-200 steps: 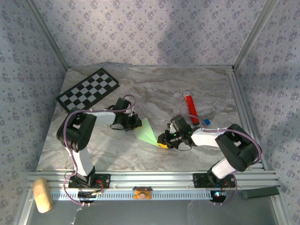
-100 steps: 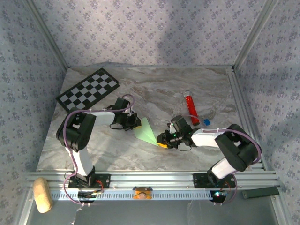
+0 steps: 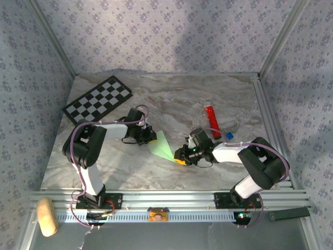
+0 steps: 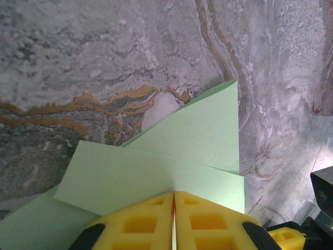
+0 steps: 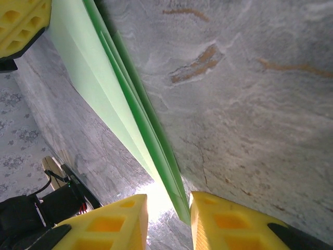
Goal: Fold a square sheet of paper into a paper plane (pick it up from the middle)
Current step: Turn over the paper at the center of the table.
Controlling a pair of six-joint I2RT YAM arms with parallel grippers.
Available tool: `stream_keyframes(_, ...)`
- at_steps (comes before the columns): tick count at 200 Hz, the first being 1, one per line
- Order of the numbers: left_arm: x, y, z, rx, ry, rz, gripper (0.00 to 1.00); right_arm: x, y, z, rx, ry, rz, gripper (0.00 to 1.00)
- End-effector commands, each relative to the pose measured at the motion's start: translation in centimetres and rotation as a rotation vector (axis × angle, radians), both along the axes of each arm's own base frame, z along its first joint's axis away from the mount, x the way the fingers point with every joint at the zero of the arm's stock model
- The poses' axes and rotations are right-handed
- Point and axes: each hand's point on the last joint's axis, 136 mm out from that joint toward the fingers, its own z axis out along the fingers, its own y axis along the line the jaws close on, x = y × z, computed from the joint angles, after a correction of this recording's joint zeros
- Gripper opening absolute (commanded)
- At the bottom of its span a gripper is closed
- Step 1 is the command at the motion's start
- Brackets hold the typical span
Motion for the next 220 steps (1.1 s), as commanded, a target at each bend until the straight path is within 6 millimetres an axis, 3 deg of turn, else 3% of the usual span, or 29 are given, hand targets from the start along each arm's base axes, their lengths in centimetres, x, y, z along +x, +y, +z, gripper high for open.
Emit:
stream_keyframes(1, -0.8, 0.8, -1.7, 0.032, 0.055, 0.018, 0.09, -1.4, 0.0, -0.8, -0.004, 0.068, 0.019, 0.27)
stream_keyframes(57, -1.0, 0.9, -1.8, 0.032, 0.060, 0.018, 0.09, -0.1, 1.6, 0.7, 0.044, -0.003, 0.033, 0.26)
stream_keyframes(121, -1.0, 0.8, -1.7, 0.029, 0.060, 0.016, 0.09, 1.1, 2.5, 0.7, 0.063, -0.032, 0.031, 0.25)
stream_keyframes(193, -1.0, 0.9, -1.6, 0.034, 0.059, 0.016, 0.09, 1.6, 1.8, 0.3, 0.041, -0.044, 0.002, 0.23)
stream_keyframes(220, -0.9, 0.7, -1.5, 0.029, 0.058, 0.013, 0.09, 1.6, 1.7, 0.7, 0.052, -0.053, 0.010, 0.17)
